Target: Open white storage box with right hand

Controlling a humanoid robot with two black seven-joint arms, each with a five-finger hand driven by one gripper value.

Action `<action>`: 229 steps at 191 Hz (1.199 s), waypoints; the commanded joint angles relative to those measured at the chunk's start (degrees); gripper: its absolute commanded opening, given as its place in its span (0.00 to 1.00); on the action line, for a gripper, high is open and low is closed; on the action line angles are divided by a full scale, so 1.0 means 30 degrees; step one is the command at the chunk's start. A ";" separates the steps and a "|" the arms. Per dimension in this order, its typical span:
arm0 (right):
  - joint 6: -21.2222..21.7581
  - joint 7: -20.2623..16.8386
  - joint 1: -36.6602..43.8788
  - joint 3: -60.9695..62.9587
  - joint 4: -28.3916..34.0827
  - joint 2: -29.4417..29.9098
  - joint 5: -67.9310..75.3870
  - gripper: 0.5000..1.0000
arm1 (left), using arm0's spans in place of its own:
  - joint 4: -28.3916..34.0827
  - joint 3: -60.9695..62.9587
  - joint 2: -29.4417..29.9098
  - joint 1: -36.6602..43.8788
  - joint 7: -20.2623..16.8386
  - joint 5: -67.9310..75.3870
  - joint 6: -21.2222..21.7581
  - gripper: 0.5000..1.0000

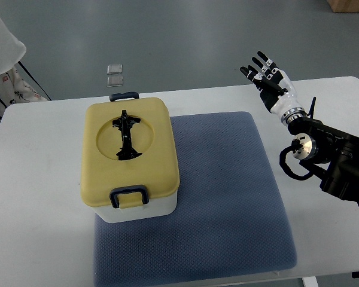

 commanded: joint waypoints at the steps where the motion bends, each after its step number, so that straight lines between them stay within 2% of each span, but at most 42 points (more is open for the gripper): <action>1: 0.0000 0.0009 0.0000 0.0000 0.0001 0.0001 -0.0003 0.86 | 0.0055 -0.0001 0.0000 0.0000 0.0029 0.0000 -0.0003 1.00; 229: 0.0029 0.0126 0.0673 -0.0146 -0.0322 -0.0087 -0.0676 0.86 | 0.0172 -0.0059 0.0000 -0.0146 -0.0001 0.0000 0.0085 1.00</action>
